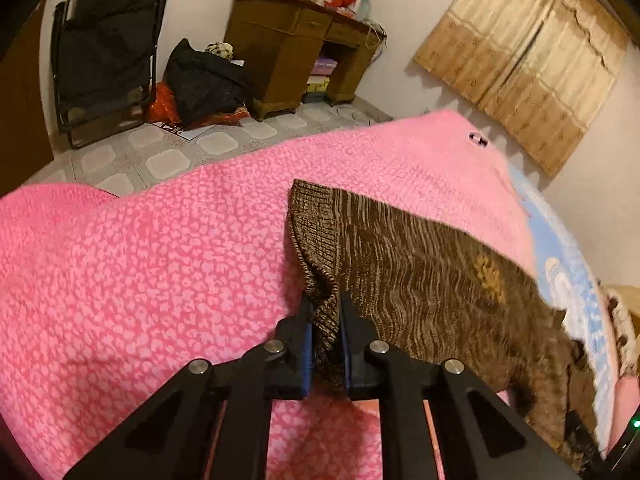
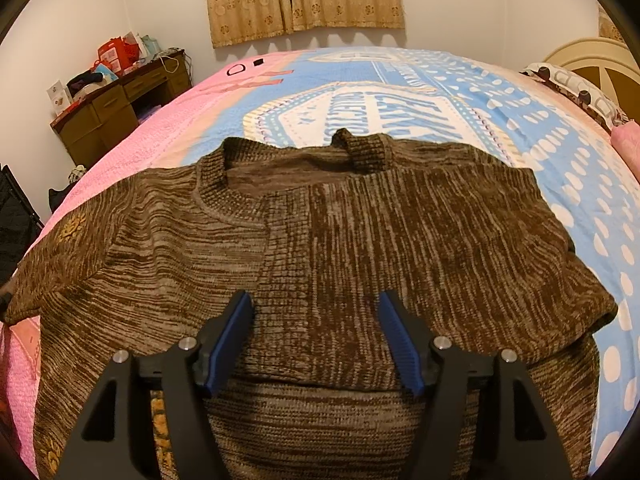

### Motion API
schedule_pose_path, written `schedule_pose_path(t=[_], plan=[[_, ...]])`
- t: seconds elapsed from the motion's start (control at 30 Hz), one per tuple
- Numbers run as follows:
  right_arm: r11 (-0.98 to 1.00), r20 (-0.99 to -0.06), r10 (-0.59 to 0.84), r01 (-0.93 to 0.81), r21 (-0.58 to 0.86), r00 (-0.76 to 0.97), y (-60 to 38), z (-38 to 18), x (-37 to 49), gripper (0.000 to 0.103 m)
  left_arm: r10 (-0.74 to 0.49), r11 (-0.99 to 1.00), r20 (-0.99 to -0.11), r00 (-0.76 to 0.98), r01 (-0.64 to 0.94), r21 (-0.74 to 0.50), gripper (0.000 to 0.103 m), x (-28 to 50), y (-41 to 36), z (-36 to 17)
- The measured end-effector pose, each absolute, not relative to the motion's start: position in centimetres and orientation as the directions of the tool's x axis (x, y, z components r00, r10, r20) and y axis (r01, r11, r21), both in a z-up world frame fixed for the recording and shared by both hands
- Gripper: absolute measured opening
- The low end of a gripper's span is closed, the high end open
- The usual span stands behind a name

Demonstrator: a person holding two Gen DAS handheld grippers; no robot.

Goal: Fold small clothes
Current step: 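Grasp the sweater side and sleeve nearest the left gripper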

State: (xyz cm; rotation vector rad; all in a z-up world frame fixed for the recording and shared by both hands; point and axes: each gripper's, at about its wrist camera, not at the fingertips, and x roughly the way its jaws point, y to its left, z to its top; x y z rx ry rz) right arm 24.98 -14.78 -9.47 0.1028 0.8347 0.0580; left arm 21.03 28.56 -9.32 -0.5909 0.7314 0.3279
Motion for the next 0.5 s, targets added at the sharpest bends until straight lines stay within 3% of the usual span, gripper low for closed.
schedule_pose_path(t=[0.17, 0.33, 0.5], plan=[[0.993, -0.736, 0.093, -0.011, 0.115, 0.670, -14.8, -9.5, 25.0, 0.070, 0.049, 0.757, -0.701, 0.712, -0.485, -0.439, 0.012, 21.0, 29.5, -9.5], [0.993, -0.728, 0.088, -0.004, 0.116, 0.680, -14.9, -9.3, 24.8, 0.069, 0.074, 0.781, -0.721, 0.689, -0.490, -0.388, 0.008, 22.2, 28.7, -8.0], [0.987, -0.656, 0.097, 0.014, 0.162, 0.748, -15.9, -7.9, 23.3, 0.070, 0.090, 0.848, -0.672, 0.735, -0.411, -0.336, 0.007, 23.8, 25.1, -4.0]])
